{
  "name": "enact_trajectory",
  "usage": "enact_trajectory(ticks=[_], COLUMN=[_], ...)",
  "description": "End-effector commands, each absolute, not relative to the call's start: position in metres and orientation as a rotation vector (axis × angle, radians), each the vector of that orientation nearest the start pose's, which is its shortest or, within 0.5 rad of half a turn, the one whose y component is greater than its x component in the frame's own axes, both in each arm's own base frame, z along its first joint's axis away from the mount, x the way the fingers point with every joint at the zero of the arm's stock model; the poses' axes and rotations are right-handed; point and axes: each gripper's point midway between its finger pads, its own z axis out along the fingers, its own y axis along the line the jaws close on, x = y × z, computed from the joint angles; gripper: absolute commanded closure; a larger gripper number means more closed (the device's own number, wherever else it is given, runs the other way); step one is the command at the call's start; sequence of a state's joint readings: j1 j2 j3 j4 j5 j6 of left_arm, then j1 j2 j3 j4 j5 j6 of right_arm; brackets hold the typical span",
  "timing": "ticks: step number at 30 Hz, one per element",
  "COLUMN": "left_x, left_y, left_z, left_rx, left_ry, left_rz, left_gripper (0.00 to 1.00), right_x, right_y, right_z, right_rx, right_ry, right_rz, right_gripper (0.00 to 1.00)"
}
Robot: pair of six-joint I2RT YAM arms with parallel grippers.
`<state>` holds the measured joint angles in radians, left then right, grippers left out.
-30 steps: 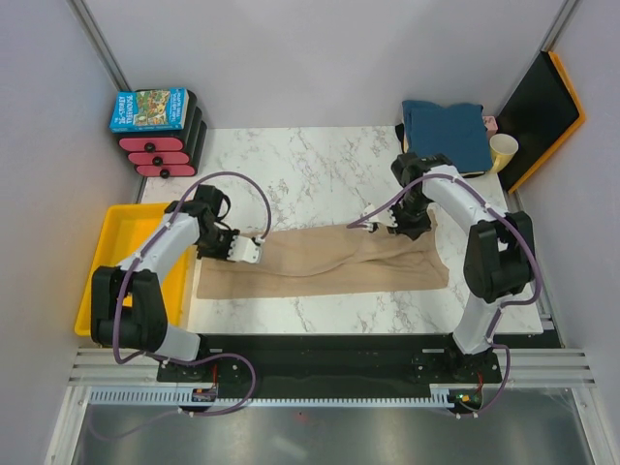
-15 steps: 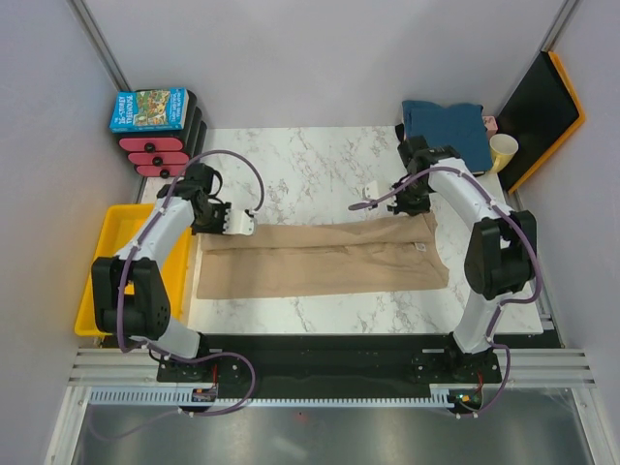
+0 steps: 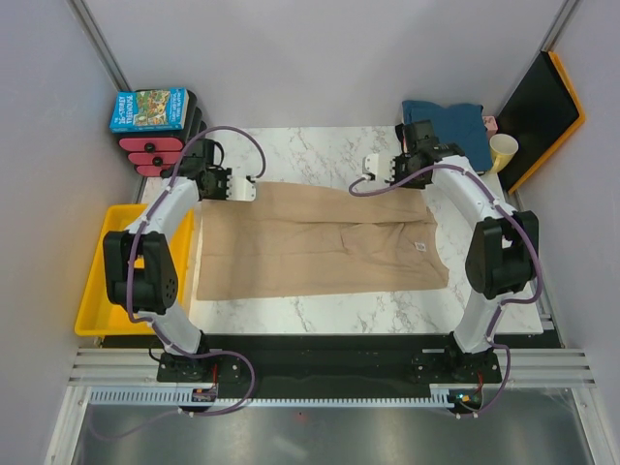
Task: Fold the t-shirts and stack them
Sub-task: Fold the other side of the tshirt into a rectangle
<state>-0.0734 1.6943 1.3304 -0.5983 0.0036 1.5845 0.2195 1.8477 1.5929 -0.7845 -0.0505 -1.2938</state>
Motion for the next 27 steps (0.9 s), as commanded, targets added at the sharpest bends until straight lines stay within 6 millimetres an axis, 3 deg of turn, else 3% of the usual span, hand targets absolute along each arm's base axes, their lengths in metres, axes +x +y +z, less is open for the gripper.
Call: enact_trajectory(ticks=[1,18,24,27], left_x=[0.479,0.473,0.467,0.465], left_y=[0.013,0.02,0.021,0.023], left_z=[0.169,0.144,0.133,0.131], left_rx=[-2.579,-2.539,-2.527,-2.529], left_ry=[-2.401,-2.37,-2.374,-2.372], left_rz=[-0.947,-0.916,-0.892,-0.886], left_gripper=[0.98,0.98,0.98,0.98], right_x=[0.499,0.551,0.555,0.544], right_y=[0.075,0.071,0.074,0.079], right_z=[0.176,0.193,0.199,0.199], right_rx=[-1.65,-1.453,-1.405,-1.45], right_ry=[1.825,1.735,1.714,1.709], right_rz=[-0.437,-0.614,-0.608,-0.557], right_gripper=[1.0,1.0,1.0,1.0])
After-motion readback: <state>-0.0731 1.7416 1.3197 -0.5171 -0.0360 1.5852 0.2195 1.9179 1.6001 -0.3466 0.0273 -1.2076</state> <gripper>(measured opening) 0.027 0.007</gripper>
